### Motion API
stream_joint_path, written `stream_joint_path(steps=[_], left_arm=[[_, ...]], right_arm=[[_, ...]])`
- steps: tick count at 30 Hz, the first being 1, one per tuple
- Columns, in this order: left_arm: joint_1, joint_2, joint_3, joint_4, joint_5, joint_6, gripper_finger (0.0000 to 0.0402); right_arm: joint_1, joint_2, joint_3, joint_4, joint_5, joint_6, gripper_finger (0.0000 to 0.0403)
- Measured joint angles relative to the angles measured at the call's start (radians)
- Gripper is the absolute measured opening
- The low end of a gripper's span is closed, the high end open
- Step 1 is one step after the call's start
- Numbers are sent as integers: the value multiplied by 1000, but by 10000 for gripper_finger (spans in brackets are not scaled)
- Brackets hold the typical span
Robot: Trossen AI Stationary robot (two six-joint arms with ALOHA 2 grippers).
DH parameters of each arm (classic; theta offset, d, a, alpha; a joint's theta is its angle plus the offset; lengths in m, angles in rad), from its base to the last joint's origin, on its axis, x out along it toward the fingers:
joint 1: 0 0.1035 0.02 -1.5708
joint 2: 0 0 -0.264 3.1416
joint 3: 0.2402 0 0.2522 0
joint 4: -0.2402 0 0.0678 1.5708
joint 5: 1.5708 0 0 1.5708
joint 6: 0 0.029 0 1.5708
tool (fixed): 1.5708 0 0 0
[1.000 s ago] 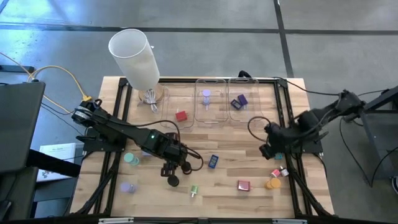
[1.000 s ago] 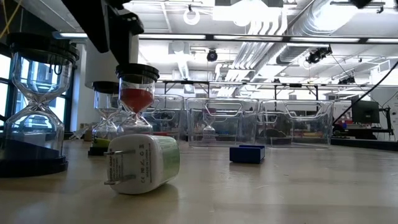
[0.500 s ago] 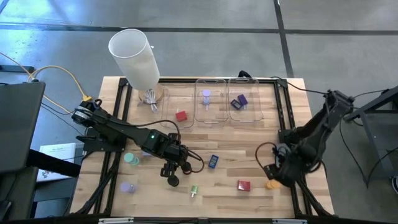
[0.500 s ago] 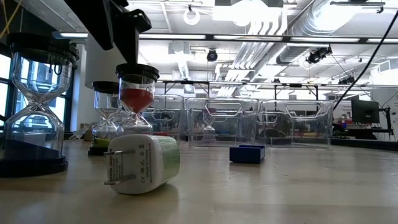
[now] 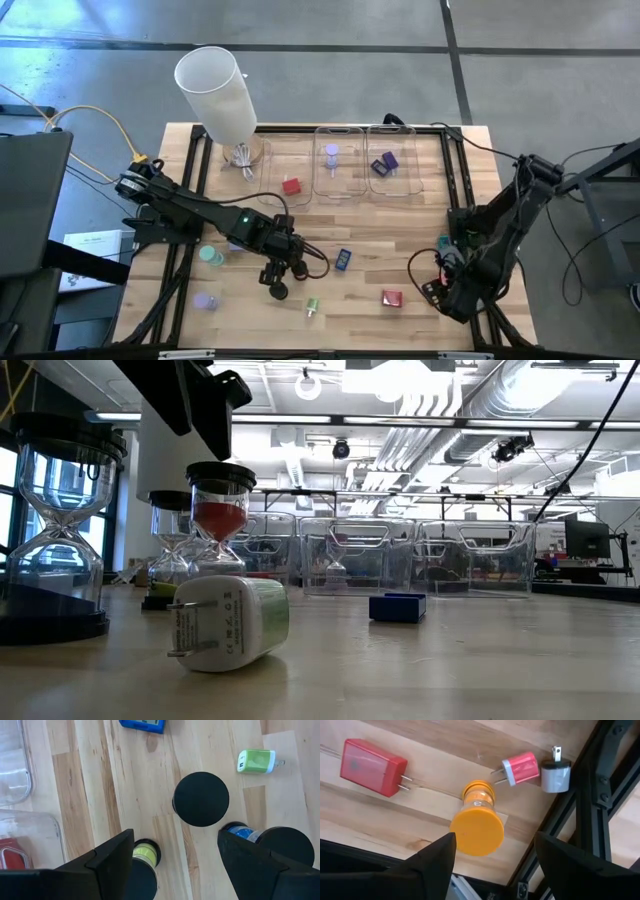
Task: Pick & Place Office items
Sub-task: Put the yellow hourglass into the middle transparent bin
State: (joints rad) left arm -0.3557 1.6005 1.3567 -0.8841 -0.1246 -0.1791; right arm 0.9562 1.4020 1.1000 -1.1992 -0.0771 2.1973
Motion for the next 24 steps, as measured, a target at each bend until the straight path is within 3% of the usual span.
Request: stream_joint_path(steps=[24], left_arm=[[0,0,0,6,0,-4,280]], right_arm=[[0,18,0,60,47,-70,258]])
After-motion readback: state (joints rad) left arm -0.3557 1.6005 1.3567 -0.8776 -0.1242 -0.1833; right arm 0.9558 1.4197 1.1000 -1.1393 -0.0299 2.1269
